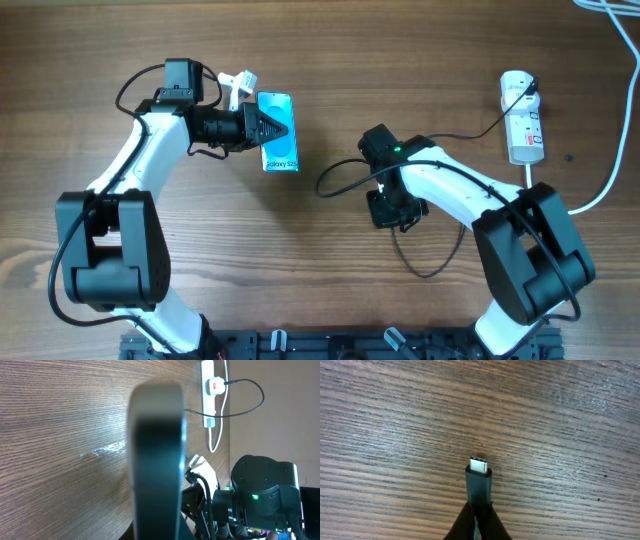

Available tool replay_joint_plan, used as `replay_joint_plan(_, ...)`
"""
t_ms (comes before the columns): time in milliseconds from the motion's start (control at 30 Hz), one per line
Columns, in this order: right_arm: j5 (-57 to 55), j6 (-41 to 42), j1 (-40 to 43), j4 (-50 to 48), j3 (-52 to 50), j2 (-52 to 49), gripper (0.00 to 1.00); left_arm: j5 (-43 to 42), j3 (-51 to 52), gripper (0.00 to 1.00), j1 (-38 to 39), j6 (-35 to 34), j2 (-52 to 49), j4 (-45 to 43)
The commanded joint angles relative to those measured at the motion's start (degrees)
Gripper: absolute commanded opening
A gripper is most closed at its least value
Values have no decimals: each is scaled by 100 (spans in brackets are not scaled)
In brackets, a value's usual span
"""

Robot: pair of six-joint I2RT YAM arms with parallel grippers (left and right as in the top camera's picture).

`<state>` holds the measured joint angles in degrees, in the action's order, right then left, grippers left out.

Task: Plug charger to phone and switch on socket
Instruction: 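Raise the connector and bring it under the phone's bottom port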

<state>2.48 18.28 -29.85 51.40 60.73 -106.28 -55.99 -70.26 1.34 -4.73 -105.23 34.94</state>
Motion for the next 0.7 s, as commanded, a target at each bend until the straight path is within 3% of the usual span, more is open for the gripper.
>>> replay_joint_plan(0,-48,-7,-9,-407,-310,-549,4,-116,-13,4,-7,151,15,-4)
replay_joint_plan(200,251,-131,-9,-485,-308,-546,4,-74,-13,4,-7,153,15,-118)
replay_joint_plan(267,1073,-911,-9,-597,-308,-391,4,-31,-13,4,-7,153,15,-116)
replay_joint_plan(533,3893,-1836,-9,-1163,-310,1432,4,-35,-13,4,-7,153,15,-118)
replay_joint_plan(667,5224,-2170,-9,-1528,-323,1574,4,-120,-13,4,-7,153,15,-116)
